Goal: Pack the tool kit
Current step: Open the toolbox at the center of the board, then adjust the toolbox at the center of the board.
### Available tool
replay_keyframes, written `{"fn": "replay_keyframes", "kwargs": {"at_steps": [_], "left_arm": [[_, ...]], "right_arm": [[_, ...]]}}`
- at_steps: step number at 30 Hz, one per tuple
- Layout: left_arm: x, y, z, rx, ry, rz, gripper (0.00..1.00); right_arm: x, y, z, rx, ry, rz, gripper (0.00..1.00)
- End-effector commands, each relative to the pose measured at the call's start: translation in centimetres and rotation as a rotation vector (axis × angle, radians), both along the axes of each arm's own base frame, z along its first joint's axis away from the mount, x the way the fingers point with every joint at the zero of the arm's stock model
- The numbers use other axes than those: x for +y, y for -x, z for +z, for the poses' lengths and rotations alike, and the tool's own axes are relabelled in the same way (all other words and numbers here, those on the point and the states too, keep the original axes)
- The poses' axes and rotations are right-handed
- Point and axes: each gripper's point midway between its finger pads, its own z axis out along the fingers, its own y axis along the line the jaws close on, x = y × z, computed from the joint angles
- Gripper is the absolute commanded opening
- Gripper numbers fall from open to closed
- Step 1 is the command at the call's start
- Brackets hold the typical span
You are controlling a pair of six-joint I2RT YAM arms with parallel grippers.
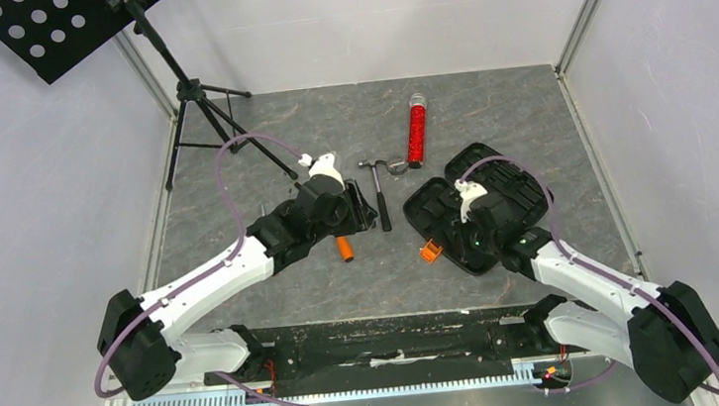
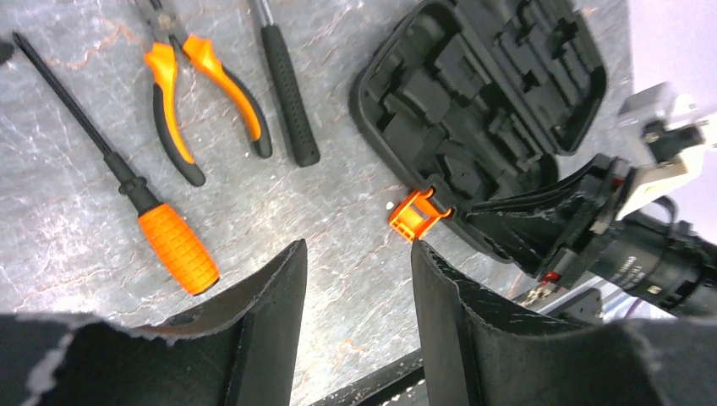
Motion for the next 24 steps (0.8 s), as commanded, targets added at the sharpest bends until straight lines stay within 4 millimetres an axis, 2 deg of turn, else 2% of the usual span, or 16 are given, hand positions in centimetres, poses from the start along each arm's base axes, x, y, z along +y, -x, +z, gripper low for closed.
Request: {"fn": "replay_keyframes", "kwargs": {"at_steps": [1,4,7,9,12,13,17,19,22,24], "left_arm": [[-0.9,0.6,-2.3,0.051,-0.03,-0.06,0.55],[-2.8,0.7,-3.2,0.095,0.003,-0.104,0.55],[-4.4,0.3,-4.3,0.137,0.015,-0.125,0.55],[-5.3,-0.2,-4.8,0.148,0.023,-0.126,0.55],[-7.2,-0.3,-5.4,0.182,0.04,-0.174,0.56],[-7.7,-0.4,-6.1,0.197,0.031,-0.185,0.56],[-10.0,-0.6,-7.4,0.234,0.035,-0.236,0.56],[-10.9,-0.8,-7.9,0.245,0.031,-0.253,0.56],[-12.0,-1.0,-8.9,0.271,0.025,-0.278,0.56],[-12.4,-1.1,-9.5,0.284,0.019,-0.289,0.56]], "right_arm": [[1.2,0.1,-0.8,0.026,-0.031,-0.089,0.11],[3.2,-0.4,-0.1,0.017,-0.074,-0.074,0.13],[4.1,-1.2,1.6,-0.004,-0.061,-0.038,0.25],[2.8,-3.0,3.7,-0.08,0.028,-0.064,0.37],[-0.6,-5.3,6.1,-0.161,0.182,-0.133,0.5],[-1.9,-5.7,6.2,-0.162,0.215,-0.16,0.54],[-5.4,-6.3,5.0,-0.116,0.249,-0.222,0.64],[-6.7,-6.2,3.9,-0.093,0.269,-0.249,0.66],[-7.7,-5.8,2.1,-0.055,0.25,-0.262,0.66],[-7.6,-5.4,0.7,-0.018,0.216,-0.255,0.66]]}}
